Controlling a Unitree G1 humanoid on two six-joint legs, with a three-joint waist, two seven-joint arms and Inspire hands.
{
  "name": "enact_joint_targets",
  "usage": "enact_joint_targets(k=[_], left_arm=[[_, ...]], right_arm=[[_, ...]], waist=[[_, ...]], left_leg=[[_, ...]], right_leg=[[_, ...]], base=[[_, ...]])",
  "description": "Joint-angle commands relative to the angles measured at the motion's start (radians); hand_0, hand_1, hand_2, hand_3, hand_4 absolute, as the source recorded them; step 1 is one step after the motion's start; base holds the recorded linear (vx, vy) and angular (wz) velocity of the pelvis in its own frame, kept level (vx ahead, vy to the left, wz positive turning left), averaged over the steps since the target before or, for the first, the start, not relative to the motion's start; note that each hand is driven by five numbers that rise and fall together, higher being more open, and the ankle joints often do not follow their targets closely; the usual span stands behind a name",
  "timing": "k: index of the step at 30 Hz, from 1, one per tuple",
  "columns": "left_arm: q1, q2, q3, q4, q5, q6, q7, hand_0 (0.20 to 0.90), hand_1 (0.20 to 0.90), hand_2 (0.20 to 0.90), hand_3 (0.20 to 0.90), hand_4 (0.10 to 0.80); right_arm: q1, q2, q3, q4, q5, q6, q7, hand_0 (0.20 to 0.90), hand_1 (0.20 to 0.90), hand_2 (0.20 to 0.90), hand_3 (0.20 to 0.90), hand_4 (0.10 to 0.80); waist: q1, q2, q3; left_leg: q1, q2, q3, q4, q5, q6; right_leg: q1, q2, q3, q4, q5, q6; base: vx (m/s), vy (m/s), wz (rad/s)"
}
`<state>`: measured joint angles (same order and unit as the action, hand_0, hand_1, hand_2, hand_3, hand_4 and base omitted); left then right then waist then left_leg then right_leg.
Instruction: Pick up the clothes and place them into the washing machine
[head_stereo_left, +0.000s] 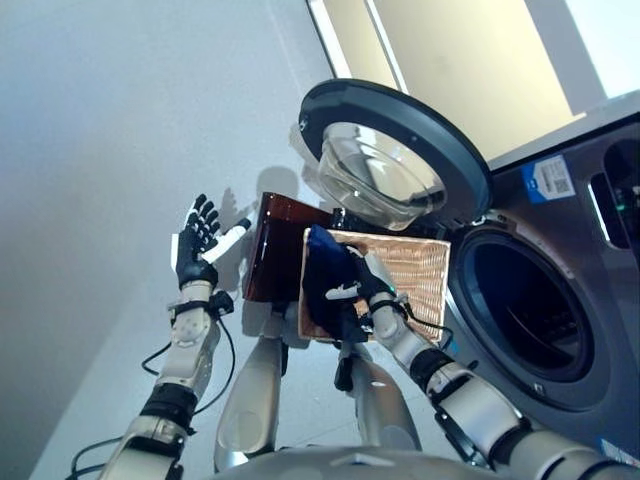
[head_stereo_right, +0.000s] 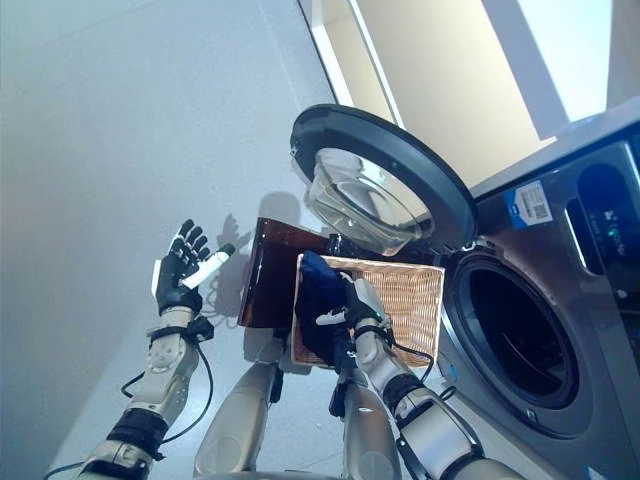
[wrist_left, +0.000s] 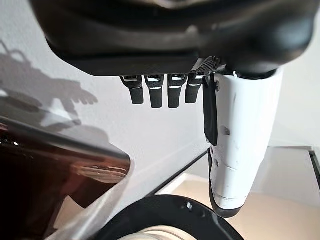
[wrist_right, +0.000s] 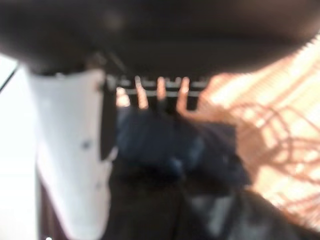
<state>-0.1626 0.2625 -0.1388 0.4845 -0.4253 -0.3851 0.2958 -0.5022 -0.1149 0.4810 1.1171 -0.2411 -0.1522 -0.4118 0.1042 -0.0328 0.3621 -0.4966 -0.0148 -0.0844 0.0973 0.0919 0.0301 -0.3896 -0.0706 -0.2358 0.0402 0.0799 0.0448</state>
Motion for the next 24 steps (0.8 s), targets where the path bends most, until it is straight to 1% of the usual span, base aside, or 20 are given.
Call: enact_joint_targets(k=[1,6,12,15,17,18,24], left_arm=[[0.009,0.057,0.011,-0.056,0.05,-0.095,0.032,0.9,0.9,0.9,0.9,0.8],[0.021,0.058,0.016,-0.079,0.055,-0.096,0.045,0.9,0.9,0.9,0.9,0.8],[0.03,0.059,0.016,-0.105,0.043,-0.101,0.039,0.9,0.9,0.9,0.9,0.8],[0.033,0.058,0.015,-0.109,0.042,-0.103,0.035,0.9,0.9,0.9,0.9,0.8],[0.033,0.055,0.014,-0.111,0.041,-0.105,0.032,0.9,0.9,0.9,0.9,0.8],[0.034,0.053,0.013,-0.112,0.041,-0.105,0.03,0.9,0.9,0.9,0.9,0.8],[0.035,0.051,0.011,-0.13,0.031,-0.108,0.023,0.9,0.9,0.9,0.9,0.8]], right_arm=[[0.046,0.028,0.017,-0.029,-0.06,-0.013,-0.101,0.9,0.9,0.9,0.9,0.8],[0.034,0.014,-0.02,0.0,-0.088,0.017,-0.162,0.9,0.9,0.9,0.9,0.8],[0.01,-0.004,-0.054,0.021,-0.078,0.029,-0.183,0.9,0.9,0.9,0.9,0.8],[-0.008,-0.009,-0.052,0.019,-0.075,0.024,-0.18,0.9,0.9,0.9,0.9,0.8],[-0.019,-0.012,-0.047,0.018,-0.07,0.022,-0.174,0.425,0.425,0.425,0.425,0.461],[-0.025,-0.013,-0.045,0.019,-0.071,0.021,-0.172,0.2,0.2,0.2,0.2,0.3],[-0.061,-0.022,-0.043,0.025,-0.062,0.02,-0.17,0.2,0.2,0.2,0.2,0.3]], waist=[[-0.002,-0.034,-0.067],[0.0,-0.021,-0.054],[0.001,-0.007,-0.051],[0.001,-0.002,-0.054],[0.002,0.0,-0.055],[0.003,0.002,-0.056],[0.012,0.015,-0.051]], left_leg=[[-0.023,-0.066,0.017,0.027,-0.073,0.003],[-0.028,-0.069,0.018,0.024,-0.068,0.001],[-0.055,-0.074,0.02,0.031,-0.063,0.0],[-0.065,-0.076,0.024,0.032,-0.063,0.001],[-0.07,-0.077,0.027,0.031,-0.062,0.002],[-0.072,-0.077,0.028,0.031,-0.062,0.002],[-0.087,-0.078,0.035,0.021,-0.053,0.002]], right_leg=[[-0.054,-0.045,0.035,-0.009,0.052,0.057],[-0.065,-0.045,0.037,-0.006,0.055,0.056],[-0.092,-0.049,0.038,0.002,0.059,0.054],[-0.102,-0.051,0.044,0.003,0.064,0.056],[-0.11,-0.052,0.045,0.004,0.065,0.056],[-0.112,-0.053,0.046,0.004,0.065,0.056],[-0.134,-0.053,0.054,0.004,0.069,0.056]], base=[[0.0,0.0,0.0],[-0.038,-0.003,0.0],[-0.019,-0.001,0.0],[0.0,0.004,-0.02],[0.004,0.016,-0.04],[0.0,0.0,0.0],[0.006,0.001,0.0]])
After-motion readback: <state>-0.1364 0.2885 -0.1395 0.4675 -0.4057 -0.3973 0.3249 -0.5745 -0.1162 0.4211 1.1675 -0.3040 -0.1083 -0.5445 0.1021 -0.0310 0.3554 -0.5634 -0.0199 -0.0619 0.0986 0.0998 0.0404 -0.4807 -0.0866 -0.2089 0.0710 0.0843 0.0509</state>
